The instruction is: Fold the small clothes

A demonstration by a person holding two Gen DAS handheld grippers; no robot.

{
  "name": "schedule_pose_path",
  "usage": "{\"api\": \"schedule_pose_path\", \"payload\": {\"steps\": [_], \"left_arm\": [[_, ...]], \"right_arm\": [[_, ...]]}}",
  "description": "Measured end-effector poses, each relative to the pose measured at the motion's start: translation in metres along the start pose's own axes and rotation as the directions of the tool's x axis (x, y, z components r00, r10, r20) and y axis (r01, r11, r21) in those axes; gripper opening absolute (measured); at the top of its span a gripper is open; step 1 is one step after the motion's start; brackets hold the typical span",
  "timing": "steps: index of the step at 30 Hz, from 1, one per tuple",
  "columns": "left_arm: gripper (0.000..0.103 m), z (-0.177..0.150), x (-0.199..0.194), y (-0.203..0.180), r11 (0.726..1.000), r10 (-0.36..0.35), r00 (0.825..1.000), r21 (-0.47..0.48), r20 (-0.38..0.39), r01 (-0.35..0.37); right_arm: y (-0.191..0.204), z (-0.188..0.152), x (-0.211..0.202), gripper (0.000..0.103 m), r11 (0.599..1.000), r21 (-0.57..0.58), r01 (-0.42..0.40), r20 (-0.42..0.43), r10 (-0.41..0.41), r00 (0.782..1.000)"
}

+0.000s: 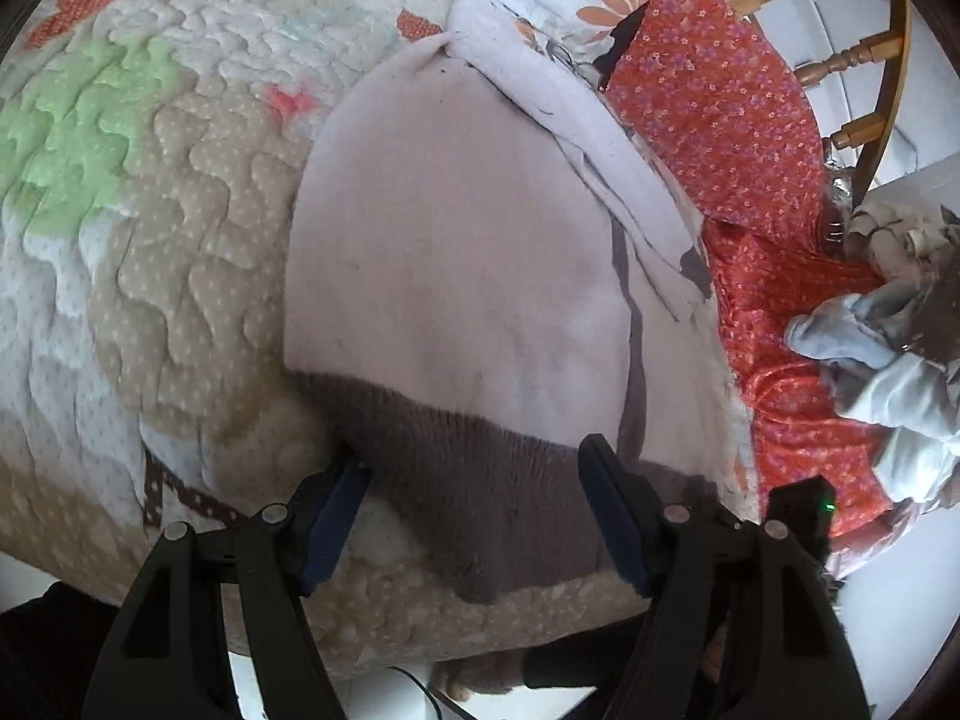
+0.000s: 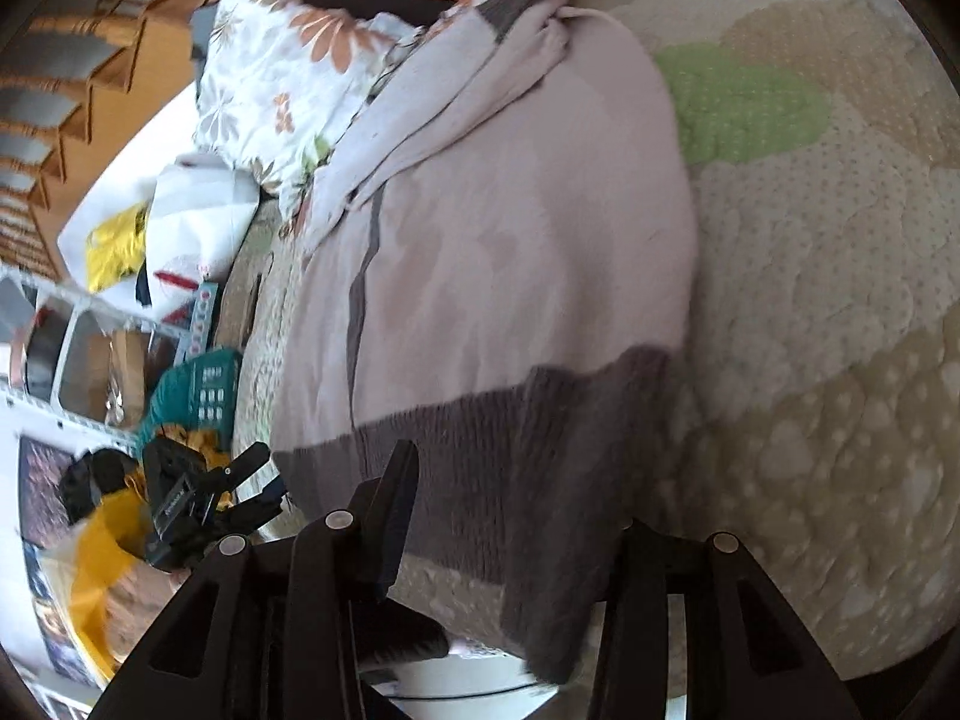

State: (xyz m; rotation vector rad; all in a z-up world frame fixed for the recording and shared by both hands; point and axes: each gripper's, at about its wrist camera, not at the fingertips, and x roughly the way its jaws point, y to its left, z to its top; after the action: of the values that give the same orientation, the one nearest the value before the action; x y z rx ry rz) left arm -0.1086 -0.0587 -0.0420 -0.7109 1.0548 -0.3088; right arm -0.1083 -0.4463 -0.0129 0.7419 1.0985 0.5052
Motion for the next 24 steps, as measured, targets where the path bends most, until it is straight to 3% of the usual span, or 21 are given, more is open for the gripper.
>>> {"api": "schedule_pose_path", "payload": {"steps": [2,4,7,12,13,14,16,19,24], "left_arm": [[0.069,-0.003,0.0,-0.006,1.0,0.021,1.0,0.019,0.014,-0.021],[0.057,-0.004,0.0,-0.009,0.999,0.04,0.999,0.024,0.026,-0.04],[0.007,-0.005,0.0,-0.006,0.996,0.083,0.996,0.017,0.031,-0.083],[0.007,-0.003,-0.003,-0.005,0.996,0.094,0.995,0.003,0.045,-0.094],[0.007,-0.002,-0.004,-0.008,0.994,0.107,0.993,0.015,0.05,-0.107],[0.007,-0.002,-0.005,-0.01,0.993,0.118,0.992,0.021,0.053,-0.12],[0.007,-0.001,-0.011,-0.016,0.989,0.142,0.988,0.03,0.069,-0.144],[0.007,-0.006,-0.029,-0.022,0.985,0.163,0.98,0.035,0.115,-0.168],[0.006,-0.024,-0.059,-0.026,0.986,0.158,0.977,0.035,0.146,-0.164]], "right_arm": [[0.004,-0.005,0.004,0.045,1.0,-0.012,0.0,-0.005,0.0,1.0],[0.01,-0.007,0.008,0.045,1.0,-0.027,0.007,-0.005,-0.007,1.0],[0.012,-0.008,0.009,0.045,0.999,-0.025,0.03,0.021,-0.029,0.999],[-0.002,-0.002,0.002,0.045,0.998,0.07,0.001,0.064,-0.006,0.998],[-0.006,0.0,0.002,0.041,0.995,0.099,-0.003,0.07,-0.004,0.998],[-0.01,0.001,0.003,0.024,0.992,0.128,0.002,0.075,-0.012,0.997],[-0.016,0.002,0.005,0.005,0.986,0.162,0.04,0.071,-0.052,0.996],[-0.017,0.0,-0.005,0.004,0.985,0.169,0.026,0.091,-0.041,0.995],[0.005,-0.016,-0.039,0.004,0.998,0.07,0.005,0.121,-0.014,0.993]]}}
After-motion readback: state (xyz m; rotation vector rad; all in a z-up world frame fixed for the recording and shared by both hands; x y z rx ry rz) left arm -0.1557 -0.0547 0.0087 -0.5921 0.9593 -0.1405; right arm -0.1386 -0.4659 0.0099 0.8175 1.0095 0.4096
